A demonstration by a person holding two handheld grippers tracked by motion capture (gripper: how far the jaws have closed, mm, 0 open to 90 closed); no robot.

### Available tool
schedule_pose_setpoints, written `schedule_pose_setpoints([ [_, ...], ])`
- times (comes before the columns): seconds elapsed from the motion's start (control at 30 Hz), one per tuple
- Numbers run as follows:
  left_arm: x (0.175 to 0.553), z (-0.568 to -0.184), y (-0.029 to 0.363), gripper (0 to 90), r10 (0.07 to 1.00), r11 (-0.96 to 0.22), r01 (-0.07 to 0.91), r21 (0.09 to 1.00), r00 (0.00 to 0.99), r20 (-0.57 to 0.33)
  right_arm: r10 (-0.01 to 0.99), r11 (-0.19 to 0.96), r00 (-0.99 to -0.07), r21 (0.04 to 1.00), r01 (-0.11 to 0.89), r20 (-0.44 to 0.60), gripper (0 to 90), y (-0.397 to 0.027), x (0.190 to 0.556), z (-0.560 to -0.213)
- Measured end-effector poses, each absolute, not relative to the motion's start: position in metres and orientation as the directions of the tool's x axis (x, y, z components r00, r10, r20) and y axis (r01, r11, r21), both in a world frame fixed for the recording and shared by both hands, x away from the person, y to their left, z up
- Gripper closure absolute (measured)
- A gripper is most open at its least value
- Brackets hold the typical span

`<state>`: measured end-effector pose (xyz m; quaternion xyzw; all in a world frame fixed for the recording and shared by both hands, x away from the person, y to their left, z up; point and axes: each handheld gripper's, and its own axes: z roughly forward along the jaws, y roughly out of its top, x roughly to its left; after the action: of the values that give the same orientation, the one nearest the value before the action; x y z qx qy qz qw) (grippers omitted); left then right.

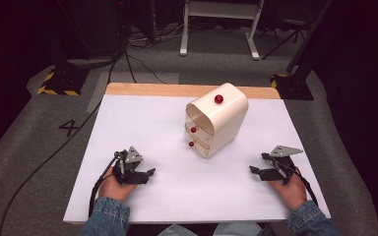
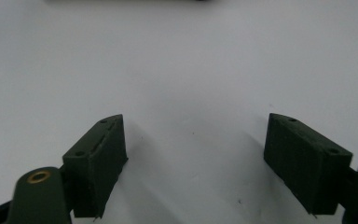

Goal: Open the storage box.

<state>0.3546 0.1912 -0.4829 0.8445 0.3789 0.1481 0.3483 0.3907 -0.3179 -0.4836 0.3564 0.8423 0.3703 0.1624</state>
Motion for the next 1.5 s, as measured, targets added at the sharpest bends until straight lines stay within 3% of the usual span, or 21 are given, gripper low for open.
schedule_pose_setpoints([
  [0.6,0.356,-0.479,0.193,31.3,0.745,-0.474,0.55,0.687,0.667,-0.019,0.721,0.472,-0.693,0.74,0.48,-0.01,21.1,-0.318,0.391,-0.484],
  [1.07,0.344,-0.448,0.196,31.6,0.739,-0.375,0.476,0.795,0.671,-0.053,0.721,0.472,-0.693,0.74,0.479,-0.011,21.2,-0.318,0.391,-0.484],
  [1.5,0.344,-0.435,0.178,33.3,0.711,-0.36,0.428,0.829,0.701,-0.053,0.721,0.472,-0.693,0.74,0.479,-0.011,21.1,-0.318,0.39,-0.484],
])
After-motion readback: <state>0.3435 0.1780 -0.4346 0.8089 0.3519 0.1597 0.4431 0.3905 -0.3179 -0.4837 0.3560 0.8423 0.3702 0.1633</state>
